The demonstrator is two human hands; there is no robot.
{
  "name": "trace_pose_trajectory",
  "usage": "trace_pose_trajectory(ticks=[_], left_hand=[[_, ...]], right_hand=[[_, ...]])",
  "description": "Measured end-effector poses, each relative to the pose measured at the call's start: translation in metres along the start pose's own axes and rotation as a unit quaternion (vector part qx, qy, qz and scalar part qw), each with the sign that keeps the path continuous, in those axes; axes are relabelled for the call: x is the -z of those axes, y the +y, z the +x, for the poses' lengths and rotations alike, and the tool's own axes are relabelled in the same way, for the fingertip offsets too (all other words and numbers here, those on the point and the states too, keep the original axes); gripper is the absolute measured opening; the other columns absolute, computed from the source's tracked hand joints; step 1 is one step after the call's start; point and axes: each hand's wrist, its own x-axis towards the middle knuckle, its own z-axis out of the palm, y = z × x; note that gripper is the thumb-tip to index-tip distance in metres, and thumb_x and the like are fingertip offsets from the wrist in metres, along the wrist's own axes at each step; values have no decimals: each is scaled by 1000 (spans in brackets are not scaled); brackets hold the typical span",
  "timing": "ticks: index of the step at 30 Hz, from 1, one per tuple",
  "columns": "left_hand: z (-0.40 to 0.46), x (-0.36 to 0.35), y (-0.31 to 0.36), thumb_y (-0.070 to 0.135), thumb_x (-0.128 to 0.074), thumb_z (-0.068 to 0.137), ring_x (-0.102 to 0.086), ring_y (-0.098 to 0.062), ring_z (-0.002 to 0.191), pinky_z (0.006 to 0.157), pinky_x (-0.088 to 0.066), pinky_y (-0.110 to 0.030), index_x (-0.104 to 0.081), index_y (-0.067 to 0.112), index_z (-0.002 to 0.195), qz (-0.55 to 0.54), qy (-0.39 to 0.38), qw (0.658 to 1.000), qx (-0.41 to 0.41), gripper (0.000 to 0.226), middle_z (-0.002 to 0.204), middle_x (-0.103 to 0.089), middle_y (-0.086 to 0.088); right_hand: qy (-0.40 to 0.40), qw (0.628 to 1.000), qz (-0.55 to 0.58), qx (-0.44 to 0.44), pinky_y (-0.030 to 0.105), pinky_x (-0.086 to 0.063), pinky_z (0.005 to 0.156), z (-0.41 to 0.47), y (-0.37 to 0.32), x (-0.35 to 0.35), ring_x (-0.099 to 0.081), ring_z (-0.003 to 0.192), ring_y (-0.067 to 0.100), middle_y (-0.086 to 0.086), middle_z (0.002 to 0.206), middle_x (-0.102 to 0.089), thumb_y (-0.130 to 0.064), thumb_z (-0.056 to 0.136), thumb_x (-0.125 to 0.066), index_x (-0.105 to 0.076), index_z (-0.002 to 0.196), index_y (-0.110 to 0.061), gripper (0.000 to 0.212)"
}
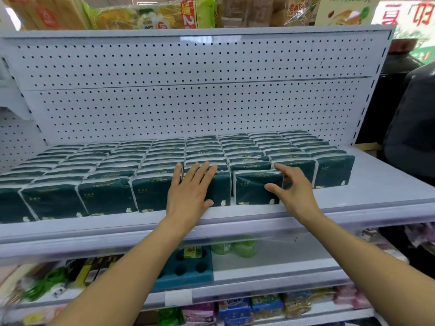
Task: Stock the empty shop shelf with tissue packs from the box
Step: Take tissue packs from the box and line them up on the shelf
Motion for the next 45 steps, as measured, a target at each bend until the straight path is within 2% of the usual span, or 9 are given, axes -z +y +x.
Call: trace_pose_trajectory(ticks=[6, 11, 14, 18, 21, 27, 34, 40, 45], left_hand=[[1, -3, 0, 54, -49, 96, -5, -17, 152, 118, 13, -47, 7, 28, 156, -9, 8, 1000, 0, 86, 165, -5, 6], [1, -1, 0, 53, -49, 96, -5, -17, 152, 118, 11, -49, 4, 28, 156, -11, 9, 1000, -3, 85, 165, -6, 5], [1, 5, 1, 56, -47, 95, -1, -17, 152, 118, 12, -51, 9, 28, 155, -17, -5, 1000, 3, 87, 165, -4, 5], [-13, 17, 4, 63, -43, 92, -1, -20, 152, 119, 10, -54, 4, 25, 156, -52, 28, 998, 21, 88, 165, -7, 3], [-44, 23, 8, 61, -43, 90, -26, -27, 147, 119, -10, -57, -22, 20, 155, -64, 109, 991, 33, 80, 158, -33, -2], [-133, 28, 9, 56, -52, 91, -51, -22, 124, 105, -42, -46, -42, 16, 145, -114, 165, 976, 88, 68, 136, -56, -3], [-248, 12, -27, 56, -47, 91, -56, -25, 121, 111, -30, -56, -49, 20, 143, -46, 82, 982, 163, 63, 133, -59, -1], [-345, -5, -94, 60, -42, 89, -54, -25, 125, 112, -28, -53, -49, 24, 143, -23, -27, 965, 260, 66, 134, -59, 0], [-414, -24, -164, 61, -44, 89, -50, -24, 129, 112, -28, -51, -41, 27, 146, -32, -97, 951, 292, 66, 137, -56, 0]], right_hand=[[18, 999, -28, 11, 35, -51, 80, 3, -6, -13, -53, 84, 12, -6, 111, -53, -27, 83, -75, -54, 124, -25, 46], [12, 994, -104, 19, 32, -47, 66, 4, -10, -15, -51, 75, 10, -6, 110, -46, -34, 88, -69, -54, 125, -27, 41], [-7, 981, -191, 21, 31, -43, 70, 2, -14, -12, -52, 102, 18, -1, 126, -43, -42, 90, -62, -47, 135, -29, 49], [3, 956, -277, 94, 46, -39, 99, -13, -26, -9, -32, 135, 29, 10, 149, -33, -45, 93, -57, -36, 147, -21, 62], [14, 944, -272, 189, 52, -33, 109, -36, -36, -11, -35, 137, 32, 11, 151, -35, -44, 93, -56, -38, 146, -19, 62], [-24, 934, -200, 296, 41, -46, 93, -100, -57, -28, -53, 120, 27, 7, 138, -52, -46, 94, -44, -46, 140, -16, 55], [-111, 895, -173, 396, 42, -47, 87, -168, -85, -97, -55, 113, 29, 9, 132, -56, -41, 94, -45, -50, 137, -14, 50], [-238, 869, -183, 394, 43, -49, 89, -229, -128, -187, -54, 119, 28, 6, 139, -51, -47, 95, -38, -36, 144, -21, 56], [-285, 861, -171, 385, 42, -48, 83, -276, -170, -268, -53, 119, 28, 5, 138, -50, -43, 92, -56, -45, 138, -21, 53]])
